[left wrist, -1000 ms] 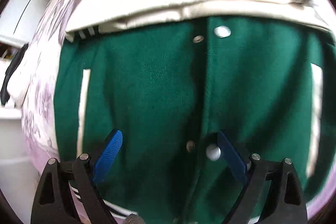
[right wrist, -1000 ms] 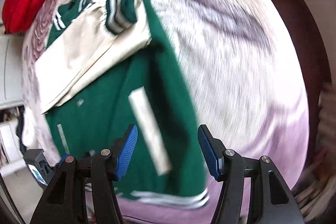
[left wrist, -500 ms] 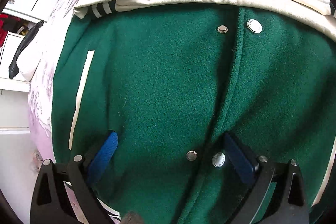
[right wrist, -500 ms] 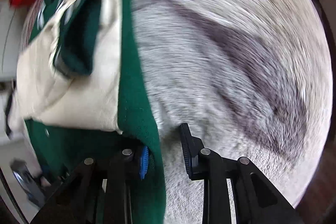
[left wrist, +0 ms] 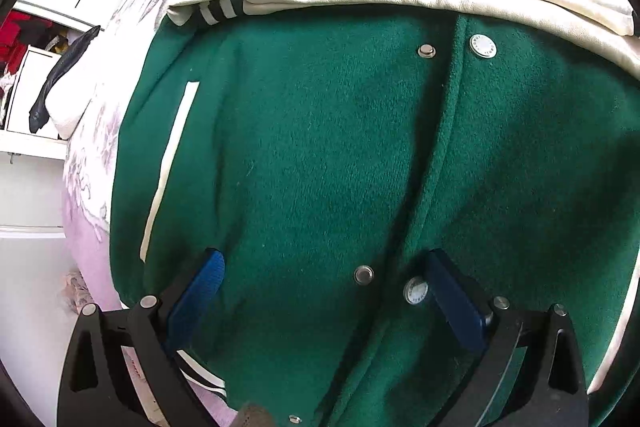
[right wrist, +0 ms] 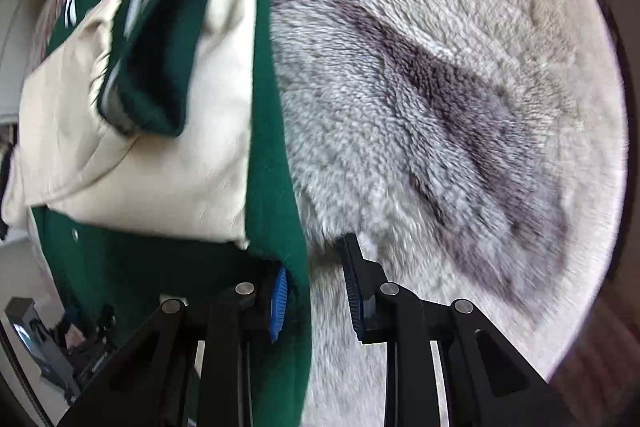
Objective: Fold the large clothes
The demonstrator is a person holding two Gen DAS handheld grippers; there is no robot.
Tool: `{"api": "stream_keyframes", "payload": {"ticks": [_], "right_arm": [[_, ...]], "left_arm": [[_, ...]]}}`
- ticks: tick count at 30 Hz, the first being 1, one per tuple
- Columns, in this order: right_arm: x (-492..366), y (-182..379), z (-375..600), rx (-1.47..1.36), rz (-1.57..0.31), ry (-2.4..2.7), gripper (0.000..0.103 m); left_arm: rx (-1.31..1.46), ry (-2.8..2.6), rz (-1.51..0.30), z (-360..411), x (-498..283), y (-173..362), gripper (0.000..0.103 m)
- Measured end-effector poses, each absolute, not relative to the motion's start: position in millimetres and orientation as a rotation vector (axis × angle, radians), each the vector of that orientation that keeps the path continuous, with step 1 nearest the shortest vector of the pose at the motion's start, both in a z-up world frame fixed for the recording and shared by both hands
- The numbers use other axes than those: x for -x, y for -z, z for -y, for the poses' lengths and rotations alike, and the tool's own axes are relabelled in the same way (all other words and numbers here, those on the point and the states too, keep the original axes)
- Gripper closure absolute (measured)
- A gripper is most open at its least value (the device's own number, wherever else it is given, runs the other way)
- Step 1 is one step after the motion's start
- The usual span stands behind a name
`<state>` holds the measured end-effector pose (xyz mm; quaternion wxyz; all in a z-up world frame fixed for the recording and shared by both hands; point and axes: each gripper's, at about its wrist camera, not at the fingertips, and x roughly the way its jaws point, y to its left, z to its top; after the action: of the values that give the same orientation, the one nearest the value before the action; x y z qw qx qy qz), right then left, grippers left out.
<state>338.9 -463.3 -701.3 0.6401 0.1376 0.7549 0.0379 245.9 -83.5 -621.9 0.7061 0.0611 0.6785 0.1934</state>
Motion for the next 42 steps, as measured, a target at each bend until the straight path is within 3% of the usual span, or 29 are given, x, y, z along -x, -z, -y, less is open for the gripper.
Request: {"api": "stream_keyframes", "payload": {"ticks": [4, 5, 7, 9, 10, 11, 12, 13, 14, 15, 17, 21, 24, 29, 32, 39, 40, 41, 42], "right_arm": [[-350.0, 662.6, 493.2, -0.65, -1.603, -0.193, 0.071], [-358.0, 657.4, 494.0, -0.667, -1.567, -0.212, 0.065], [-376.1, 649.3, 490.7, -0.638, -1.524, -0.195, 0.063], [-398.9, 654.6, 490.0, -0.658, -1.492, -0.206, 0.049], [-407.4, 662.6, 483.2, -0.65, -1.513, -0.192, 0.027], [-417.9, 676.8, 481.4, -0.658, -1.552, -0.16, 0.024], [-414.6, 682.0, 474.5, -0.679, -1.572, -0.163, 0.024], [-416.1, 692.1, 469.8, -0.714, -1.596, -0.186, 0.033], [-414.6, 694.4, 469.6, -0.714, -1.606, -0.186, 0.071], [-413.1, 690.5, 470.0, -0.687, -1.612, -0.198, 0.088], [-397.1, 676.0, 464.3, -0.628, -1.536, -0.148, 0.096], [-397.2, 671.6, 494.4, -0.623, -1.502, -0.074, 0.096], [-394.8, 689.5, 504.7, -0.701, -1.588, -0.165, 0.087], [-336.0, 665.3, 512.5, -0.566, -1.576, -0.197, 0.055], [-285.7, 656.5, 501.5, -0.524, -1.611, -0.242, 0.049], [-159.5, 727.7, 455.8, -0.541, -1.883, -0.217, 0.049], [-149.2, 736.3, 455.8, -0.504, -1.888, -0.173, 0.051], [-137.5, 743.5, 462.0, -0.505, -1.873, -0.125, 0.062], [-134.3, 747.0, 462.9, -0.541, -1.856, -0.106, 0.063]], "left_arm": [[-0.083, -0.449, -1.501, 75.2, -241.0, 627.4, 0.0], [-0.075, -0.453, -1.5, 73.7, -240.7, 628.5, 0.0], [-0.067, -0.459, -1.5, 70.9, -242.0, 628.0, 0.0], [-0.061, -0.463, -1.499, 68.5, -239.9, 627.5, 0.0], [-0.06, -0.465, -1.498, 71.1, -242.8, 627.0, 0.0], [-0.059, -0.465, -1.497, 71.0, -242.5, 627.5, 0.0], [-0.061, -0.465, -1.497, 71.8, -244.3, 626.8, 0.0], [-0.066, -0.464, -1.495, 71.4, -243.6, 627.0, 0.0], [-0.067, -0.464, -1.494, 75.9, -244.5, 626.6, 0.0], [-0.067, -0.465, -1.491, 75.9, -243.9, 626.9, 0.0], [-0.068, -0.465, -1.487, 81.2, -246.3, 625.9, 0.0], [-0.063, -0.471, -1.48, 86.0, -243.6, 624.9, 0.0], [-0.083, -0.479, -1.479, 89.4, -242.2, 621.6, 0.0], [-0.14, -0.511, -1.444, 102.2, -234.5, 603.9, 0.0], [-0.156, -0.495, -1.436, 117.1, -227.2, 596.6, 0.0], [-0.192, -0.46, -1.488, 143.7, -210.9, 615.2, 0.0], [-0.197, -0.458, -1.492, 143.8, -209.7, 616.9, 0.0], [-0.199, -0.455, -1.498, 145.1, -207.7, 619.0, 0.0], [-0.195, -0.453, -1.499, 144.5, -206.0, 619.5, 0.0]]}}
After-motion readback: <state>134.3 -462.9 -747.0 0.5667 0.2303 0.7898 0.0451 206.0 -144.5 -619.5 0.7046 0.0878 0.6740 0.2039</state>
